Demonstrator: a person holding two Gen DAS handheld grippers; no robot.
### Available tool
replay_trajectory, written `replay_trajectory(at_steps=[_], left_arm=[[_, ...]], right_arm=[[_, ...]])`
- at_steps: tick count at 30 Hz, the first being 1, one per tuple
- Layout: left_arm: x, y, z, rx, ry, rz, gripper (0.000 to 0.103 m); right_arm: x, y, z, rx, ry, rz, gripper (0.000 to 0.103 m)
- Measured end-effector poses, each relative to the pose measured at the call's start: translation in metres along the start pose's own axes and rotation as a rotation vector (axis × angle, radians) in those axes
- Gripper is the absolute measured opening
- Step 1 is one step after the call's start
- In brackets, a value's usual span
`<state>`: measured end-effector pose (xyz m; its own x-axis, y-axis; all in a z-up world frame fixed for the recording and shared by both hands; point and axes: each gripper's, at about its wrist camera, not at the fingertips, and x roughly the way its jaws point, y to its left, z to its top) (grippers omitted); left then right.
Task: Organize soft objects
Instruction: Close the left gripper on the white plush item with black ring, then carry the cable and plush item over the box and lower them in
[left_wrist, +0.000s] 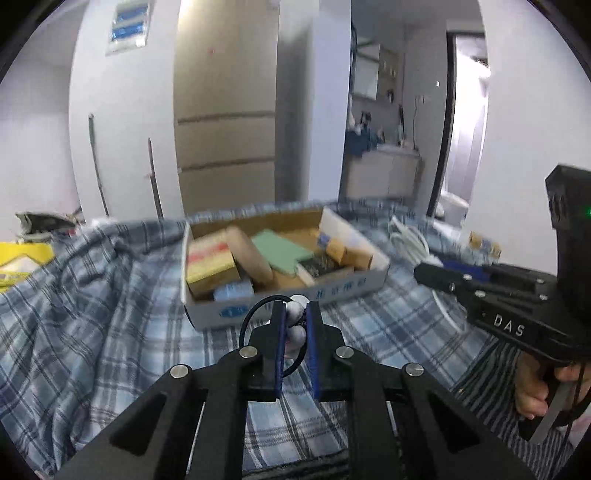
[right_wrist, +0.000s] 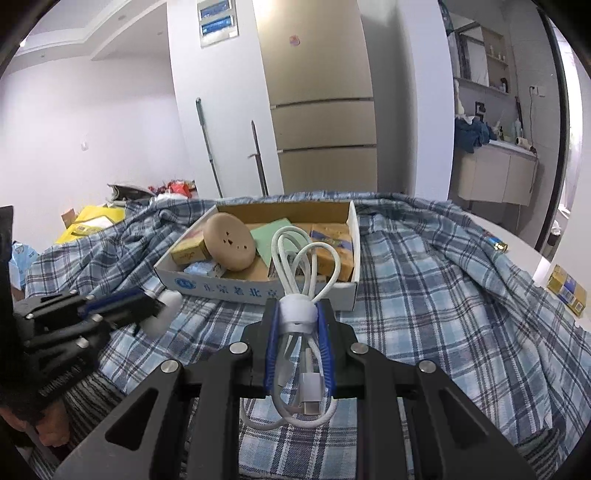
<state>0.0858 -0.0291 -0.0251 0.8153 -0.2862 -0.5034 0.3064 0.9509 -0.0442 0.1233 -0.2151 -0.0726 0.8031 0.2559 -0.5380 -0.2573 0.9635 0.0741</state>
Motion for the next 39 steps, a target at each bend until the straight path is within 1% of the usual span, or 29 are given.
replay_trajectory(at_steps=[4,5,7,10,13,17,19,22,24,26,28,29,31,33,34,36,37,39], left_arm=[[-0.018,-0.005,0.011,0.038,-0.122,0.017,0.012],[-0.022,-0.004,0.016,0.034,-0.152,0.020,0.012],[-0.030,-0.002,0.023,0.038,-0.203,0.030,0.012],[-0.035,0.000,0.037,0.074,-0.278,0.049,0.012],[-0.034,0.005,0.050,0.083,-0.347,0.039,0.012],[-0.022,0.011,0.061,0.108,-0.445,0.021,0.012],[-0.005,0.017,0.067,0.098,-0.440,0.046,0.012],[0.013,0.026,0.072,0.067,-0.435,0.062,0.012],[0.029,0.032,0.071,0.065,-0.425,0.076,0.012],[0.040,0.032,0.068,0.082,-0.409,0.088,0.012],[0.050,0.034,0.061,0.095,-0.395,0.096,0.012],[0.054,0.036,0.059,0.093,-0.382,0.093,0.012],[0.062,0.036,0.055,0.092,-0.359,0.084,0.012],[0.066,0.034,0.050,0.092,-0.350,0.086,0.012],[0.068,0.033,0.047,0.093,-0.337,0.075,0.012],[0.071,0.028,0.044,0.119,-0.328,0.066,0.012],[0.072,0.028,0.043,0.126,-0.328,0.065,0.012],[0.075,0.029,0.043,0.122,-0.316,0.057,0.012]], right_arm=[[-0.013,0.003,0.006,-0.020,-0.056,0.009,0.019],[-0.016,0.003,0.007,-0.022,-0.069,0.009,0.019],[-0.022,0.005,0.010,-0.024,-0.090,-0.002,0.019],[-0.028,0.008,0.018,-0.040,-0.111,0.007,0.019],[-0.027,0.009,0.033,-0.027,-0.127,0.021,0.019],[-0.009,0.006,0.062,0.008,-0.104,0.005,0.019],[0.005,0.005,0.074,0.006,-0.128,-0.019,0.019],[0.022,0.002,0.085,0.002,-0.228,-0.038,0.019],[0.035,-0.001,0.087,-0.004,-0.296,-0.026,0.019],[0.047,-0.002,0.085,-0.038,-0.367,-0.022,0.019],[0.060,-0.002,0.082,-0.060,-0.392,-0.038,0.019],[0.066,-0.002,0.080,-0.067,-0.391,-0.024,0.019],[0.078,-0.001,0.075,-0.078,-0.371,-0.020,0.019],[0.089,-0.002,0.071,-0.078,-0.322,-0.003,0.019],[0.094,-0.002,0.070,-0.086,-0.292,0.009,0.019],[0.101,0.001,0.067,-0.110,-0.227,0.040,0.019],[0.103,0.000,0.065,-0.108,-0.212,0.059,0.019],[0.107,0.002,0.061,-0.124,-0.191,0.066,0.019]])
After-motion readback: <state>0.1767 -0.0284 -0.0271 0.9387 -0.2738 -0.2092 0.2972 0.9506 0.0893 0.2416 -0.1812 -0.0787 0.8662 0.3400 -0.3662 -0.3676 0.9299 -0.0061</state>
